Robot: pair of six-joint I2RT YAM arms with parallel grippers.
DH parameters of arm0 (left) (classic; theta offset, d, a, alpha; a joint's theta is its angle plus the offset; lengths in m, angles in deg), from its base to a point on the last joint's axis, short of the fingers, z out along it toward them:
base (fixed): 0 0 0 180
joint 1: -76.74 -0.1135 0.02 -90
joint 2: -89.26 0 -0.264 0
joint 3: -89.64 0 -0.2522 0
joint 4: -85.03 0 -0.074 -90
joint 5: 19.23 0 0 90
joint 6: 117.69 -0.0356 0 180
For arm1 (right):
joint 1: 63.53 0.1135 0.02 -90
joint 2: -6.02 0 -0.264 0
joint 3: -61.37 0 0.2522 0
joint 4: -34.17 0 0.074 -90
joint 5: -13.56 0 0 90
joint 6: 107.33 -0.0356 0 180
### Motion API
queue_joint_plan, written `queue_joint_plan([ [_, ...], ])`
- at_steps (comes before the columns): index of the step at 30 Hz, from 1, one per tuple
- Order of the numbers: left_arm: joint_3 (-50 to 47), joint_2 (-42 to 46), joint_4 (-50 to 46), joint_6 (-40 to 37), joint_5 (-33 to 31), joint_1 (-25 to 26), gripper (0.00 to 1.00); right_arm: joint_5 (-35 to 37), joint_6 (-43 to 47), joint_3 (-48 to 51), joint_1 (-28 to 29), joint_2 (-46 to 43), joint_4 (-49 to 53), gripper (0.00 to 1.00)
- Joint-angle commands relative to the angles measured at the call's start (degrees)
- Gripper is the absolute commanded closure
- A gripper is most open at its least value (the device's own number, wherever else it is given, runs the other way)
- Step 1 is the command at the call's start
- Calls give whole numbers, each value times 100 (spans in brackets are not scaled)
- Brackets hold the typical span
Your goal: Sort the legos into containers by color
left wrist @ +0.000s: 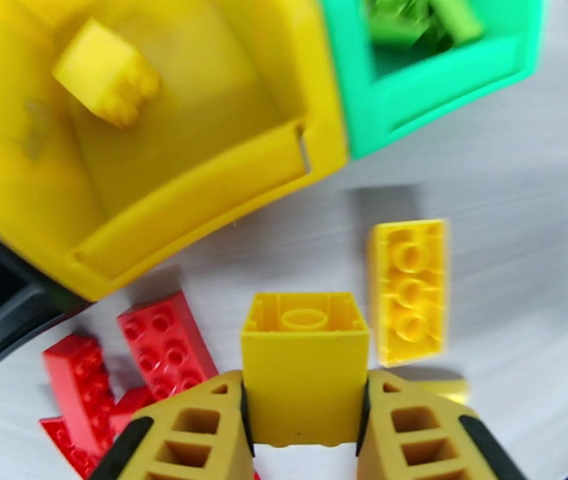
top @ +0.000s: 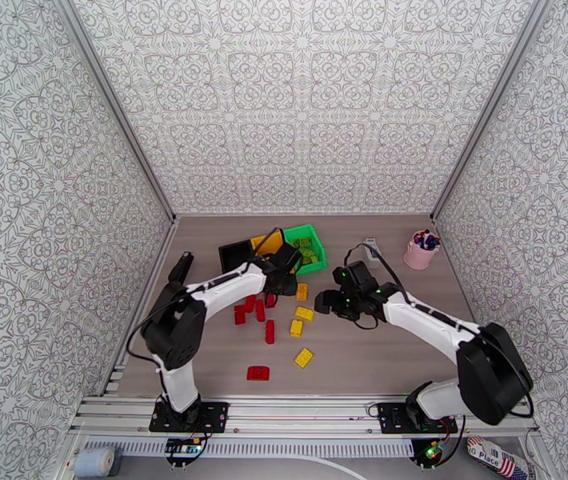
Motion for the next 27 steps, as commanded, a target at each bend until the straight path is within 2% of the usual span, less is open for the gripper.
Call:
queue_joint_plan([
  [1,104,321,-159,-61,80,-264,73,-765,-365,-496,44,334,-848,27],
  [8,605,203,-232,-333,226,-977,72,-967,-488,-1596,141,952,-816,29],
  [16,1667,-571,-408,-657,600,-1506,68,-493,-147,-1912,128,844,-22,29],
  [18,1856,-696,-395,-708,731,-1524,62,-389,-81,-1794,99,750,104,29],
  [22,2045,-770,-391,-693,796,-1522,41,-154,42,-1389,-11,491,296,27],
  [27,1716,-470,-217,-608,816,-1483,35,271,238,-950,-104,172,603,25],
])
